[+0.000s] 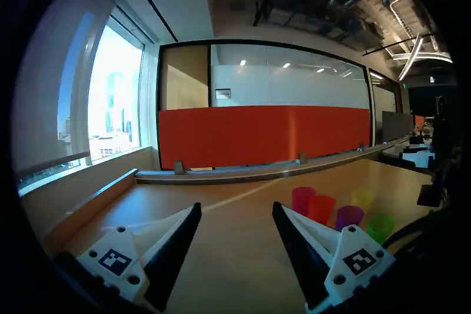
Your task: Pour water
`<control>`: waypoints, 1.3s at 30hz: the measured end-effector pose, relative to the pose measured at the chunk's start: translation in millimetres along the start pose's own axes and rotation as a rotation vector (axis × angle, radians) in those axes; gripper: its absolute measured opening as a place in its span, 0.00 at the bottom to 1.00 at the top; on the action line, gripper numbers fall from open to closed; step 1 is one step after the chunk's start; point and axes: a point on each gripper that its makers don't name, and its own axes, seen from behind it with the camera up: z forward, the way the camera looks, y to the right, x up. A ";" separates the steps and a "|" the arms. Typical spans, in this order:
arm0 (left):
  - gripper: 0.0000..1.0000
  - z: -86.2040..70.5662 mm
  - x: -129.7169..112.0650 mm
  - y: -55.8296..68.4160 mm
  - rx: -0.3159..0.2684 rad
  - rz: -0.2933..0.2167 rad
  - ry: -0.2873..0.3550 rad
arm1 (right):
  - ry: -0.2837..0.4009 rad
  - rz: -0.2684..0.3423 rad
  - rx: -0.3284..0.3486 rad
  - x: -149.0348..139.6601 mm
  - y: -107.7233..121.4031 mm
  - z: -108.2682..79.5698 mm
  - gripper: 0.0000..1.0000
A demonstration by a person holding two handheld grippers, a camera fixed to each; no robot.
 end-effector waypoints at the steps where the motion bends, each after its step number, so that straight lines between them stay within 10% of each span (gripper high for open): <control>1: 0.89 0.6 0.6 0.1 0.001 -0.004 0.004 | 0.009 0.004 -0.011 0.9 2.1 -0.6 0.96; 21: 0.89 20.2 32.8 10.2 0.002 -0.060 0.113 | 0.050 0.085 -0.099 4.5 13.6 -2.0 0.96; 39: 0.89 31.9 9.9 -15.9 0.113 -0.098 0.129 | 0.064 0.032 -0.113 15.3 7.4 -10.0 0.96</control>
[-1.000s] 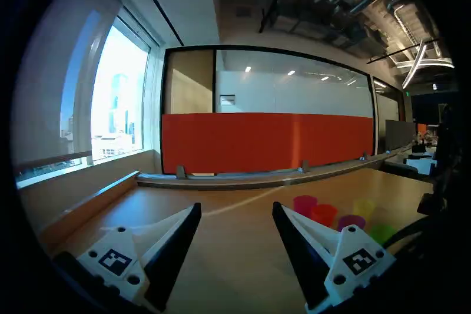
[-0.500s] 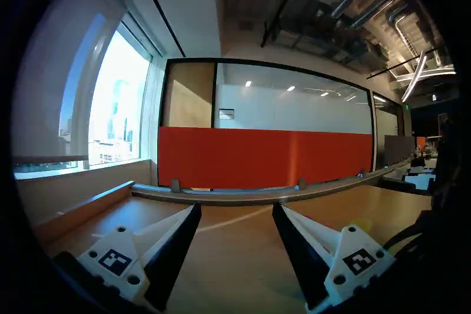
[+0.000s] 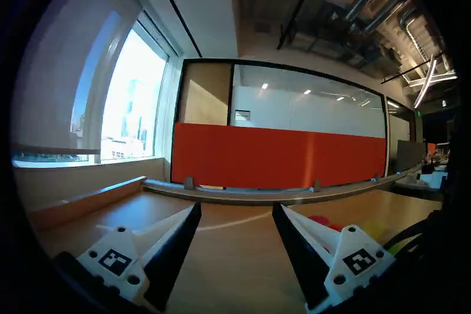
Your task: Pour water
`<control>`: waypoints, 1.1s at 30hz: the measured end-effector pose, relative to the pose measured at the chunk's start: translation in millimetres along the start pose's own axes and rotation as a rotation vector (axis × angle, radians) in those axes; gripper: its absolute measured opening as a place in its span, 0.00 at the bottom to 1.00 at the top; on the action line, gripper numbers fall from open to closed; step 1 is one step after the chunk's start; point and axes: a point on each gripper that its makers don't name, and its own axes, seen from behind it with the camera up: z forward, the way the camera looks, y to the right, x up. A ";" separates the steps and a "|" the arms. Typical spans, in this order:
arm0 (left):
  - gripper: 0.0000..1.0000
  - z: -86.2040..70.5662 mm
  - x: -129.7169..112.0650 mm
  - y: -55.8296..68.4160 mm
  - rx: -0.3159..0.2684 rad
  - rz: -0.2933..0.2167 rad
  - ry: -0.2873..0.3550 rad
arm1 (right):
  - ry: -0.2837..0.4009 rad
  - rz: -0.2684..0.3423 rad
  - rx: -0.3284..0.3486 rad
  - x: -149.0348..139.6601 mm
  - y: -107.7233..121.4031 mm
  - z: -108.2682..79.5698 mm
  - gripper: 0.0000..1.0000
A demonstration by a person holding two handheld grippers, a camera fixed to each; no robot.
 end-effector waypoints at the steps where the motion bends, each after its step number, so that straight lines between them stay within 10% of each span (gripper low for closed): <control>1: 0.89 0.3 -3.4 -1.8 0.007 0.010 -0.005 | -0.001 -0.006 -0.002 0.6 -0.6 0.7 0.96; 33: 0.89 1.1 -59.4 1.0 0.062 0.108 -0.055 | -0.043 -0.012 -0.019 0.9 -12.3 11.2 0.96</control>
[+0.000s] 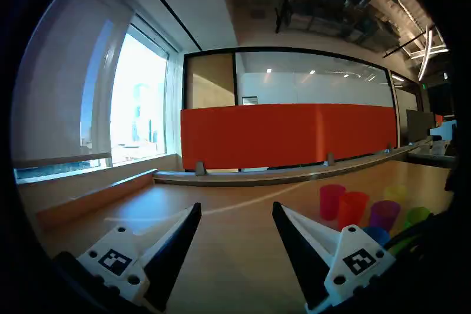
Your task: Pour water
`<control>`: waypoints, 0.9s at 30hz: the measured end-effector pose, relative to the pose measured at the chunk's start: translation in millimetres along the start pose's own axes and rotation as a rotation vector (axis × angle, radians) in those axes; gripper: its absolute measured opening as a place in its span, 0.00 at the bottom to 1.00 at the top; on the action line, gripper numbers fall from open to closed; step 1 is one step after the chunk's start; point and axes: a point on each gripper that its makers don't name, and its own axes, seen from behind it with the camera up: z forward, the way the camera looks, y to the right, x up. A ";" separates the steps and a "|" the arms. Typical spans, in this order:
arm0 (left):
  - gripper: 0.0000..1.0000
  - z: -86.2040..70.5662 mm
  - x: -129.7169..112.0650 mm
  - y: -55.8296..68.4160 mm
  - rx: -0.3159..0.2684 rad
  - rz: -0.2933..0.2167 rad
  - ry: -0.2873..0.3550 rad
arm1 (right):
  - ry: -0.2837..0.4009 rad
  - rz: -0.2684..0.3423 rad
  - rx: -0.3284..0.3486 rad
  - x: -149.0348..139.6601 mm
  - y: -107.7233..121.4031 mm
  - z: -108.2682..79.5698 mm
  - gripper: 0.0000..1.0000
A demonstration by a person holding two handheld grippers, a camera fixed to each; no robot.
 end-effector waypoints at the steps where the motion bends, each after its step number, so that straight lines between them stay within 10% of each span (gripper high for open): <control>1: 0.89 -0.3 -0.7 0.6 0.000 -0.003 -0.001 | 0.001 0.000 0.000 0.2 -0.2 -0.2 0.96; 27: 0.89 -2.9 -19.3 7.7 -0.012 -0.034 -0.025 | 0.008 -0.002 0.004 6.2 -3.2 -3.6 0.97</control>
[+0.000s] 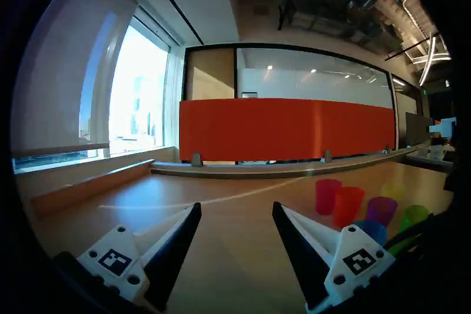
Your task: Pour water
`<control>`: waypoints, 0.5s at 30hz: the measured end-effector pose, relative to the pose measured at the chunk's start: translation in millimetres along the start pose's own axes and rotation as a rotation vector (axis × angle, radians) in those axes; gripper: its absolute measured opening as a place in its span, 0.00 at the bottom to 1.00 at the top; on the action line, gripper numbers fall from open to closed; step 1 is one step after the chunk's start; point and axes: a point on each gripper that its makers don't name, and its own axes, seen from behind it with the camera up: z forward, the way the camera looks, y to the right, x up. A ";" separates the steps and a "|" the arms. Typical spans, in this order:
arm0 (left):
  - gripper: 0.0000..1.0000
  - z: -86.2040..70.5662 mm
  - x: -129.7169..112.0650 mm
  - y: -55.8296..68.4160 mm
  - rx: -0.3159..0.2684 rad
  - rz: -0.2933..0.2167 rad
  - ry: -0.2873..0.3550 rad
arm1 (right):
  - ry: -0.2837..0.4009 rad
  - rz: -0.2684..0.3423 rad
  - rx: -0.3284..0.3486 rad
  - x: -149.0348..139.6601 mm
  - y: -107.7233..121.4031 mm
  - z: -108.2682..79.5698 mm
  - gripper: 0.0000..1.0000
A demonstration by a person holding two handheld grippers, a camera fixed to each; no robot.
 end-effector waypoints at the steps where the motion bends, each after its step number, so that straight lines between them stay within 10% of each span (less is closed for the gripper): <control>1: 0.89 0.0 0.0 0.6 -0.002 0.001 0.000 | 0.000 0.001 0.001 0.1 -0.3 -0.3 0.96; 15: 0.89 -0.3 -0.4 4.3 -0.018 0.001 -0.001 | 0.005 0.003 0.001 3.0 2.8 -3.3 0.96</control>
